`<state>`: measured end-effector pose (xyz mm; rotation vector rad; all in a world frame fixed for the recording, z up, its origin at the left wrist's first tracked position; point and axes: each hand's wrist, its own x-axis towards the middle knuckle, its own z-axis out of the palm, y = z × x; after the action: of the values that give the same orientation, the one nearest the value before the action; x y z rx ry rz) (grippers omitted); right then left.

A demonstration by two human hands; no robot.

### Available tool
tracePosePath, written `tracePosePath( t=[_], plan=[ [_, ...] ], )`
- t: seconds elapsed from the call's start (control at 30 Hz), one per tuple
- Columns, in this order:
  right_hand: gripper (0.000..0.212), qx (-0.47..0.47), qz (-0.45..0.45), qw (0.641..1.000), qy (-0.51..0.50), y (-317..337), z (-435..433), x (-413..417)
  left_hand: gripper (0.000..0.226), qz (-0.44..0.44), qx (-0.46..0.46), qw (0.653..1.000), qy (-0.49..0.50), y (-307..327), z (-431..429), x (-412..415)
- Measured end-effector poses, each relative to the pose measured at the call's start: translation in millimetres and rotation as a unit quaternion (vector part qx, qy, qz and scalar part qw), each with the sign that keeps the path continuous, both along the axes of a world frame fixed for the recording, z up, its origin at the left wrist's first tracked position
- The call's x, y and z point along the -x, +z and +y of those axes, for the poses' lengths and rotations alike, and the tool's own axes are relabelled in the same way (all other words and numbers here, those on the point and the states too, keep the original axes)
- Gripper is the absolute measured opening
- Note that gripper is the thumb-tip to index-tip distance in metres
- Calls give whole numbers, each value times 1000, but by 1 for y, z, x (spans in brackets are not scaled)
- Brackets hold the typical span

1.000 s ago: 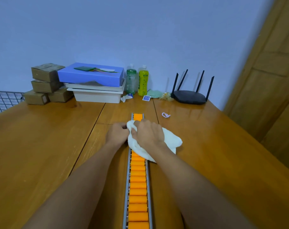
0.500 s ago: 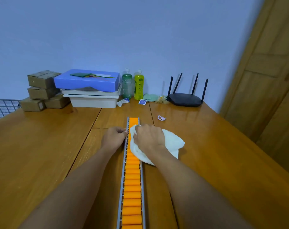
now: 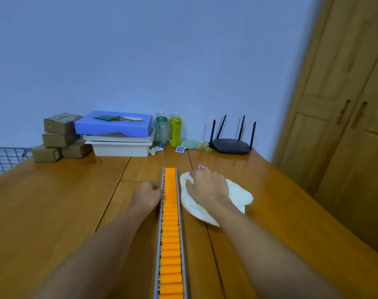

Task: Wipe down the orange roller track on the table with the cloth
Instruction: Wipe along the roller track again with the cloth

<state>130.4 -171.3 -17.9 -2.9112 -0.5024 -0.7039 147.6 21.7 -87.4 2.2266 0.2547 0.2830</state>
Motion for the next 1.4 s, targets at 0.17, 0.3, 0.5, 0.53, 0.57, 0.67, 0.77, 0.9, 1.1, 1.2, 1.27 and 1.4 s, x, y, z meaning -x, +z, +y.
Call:
tracePosePath(
  t=[0.17, 0.3, 0.5, 0.53, 0.57, 0.67, 0.77, 0.9, 1.1, 1.2, 1.27, 1.4],
  plan=[
    [31, -14, 9, 1000, 17, 4, 15, 34, 12, 22, -26, 999, 1, 4, -1, 34],
    [32, -20, 17, 999, 40, -6, 29, 59, 14, 22, -31, 999, 6, 4, 3, 65],
    [32, -10, 33, 998, 59, -18, 47, 84, 26, 8, 35, 998, -47, -8, 3, 98],
    [32, -10, 33, 998, 58, -19, 49, 86, 28, 0, 46, 998, -48, -10, 3, 101],
    [33, -11, 33, 998, 57, -20, 50, 86, 29, -6, 58, 997, -48, -11, 4, 103],
    [33, -13, 38, 998, 55, -24, 53, 83, 25, -13, 77, 996, -52, -13, 5, 106],
    [32, -10, 43, 997, 56, -29, 53, 77, 35, -17, 83, 995, -54, -15, 4, 108],
    [32, -1, 40, 998, 55, -39, 52, 69, 25, -12, 87, 995, -51, -20, 5, 106],
    [32, 3, 24, 999, 46, -45, 43, 67, 11, -18, 78, 996, -31, -14, 2, 109],
    [31, 5, 22, 999, 30, -46, 34, 68, 9, -14, 64, 998, -20, -14, -1, 109],
    [31, 7, 20, 1000, 18, -46, 26, 69, 12, -12, 55, 998, -14, -13, -2, 109],
    [25, 19, 29, 999, -7, -44, 10, 76, 16, -1, 35, 999, -7, -11, -7, 115]
  ],
)
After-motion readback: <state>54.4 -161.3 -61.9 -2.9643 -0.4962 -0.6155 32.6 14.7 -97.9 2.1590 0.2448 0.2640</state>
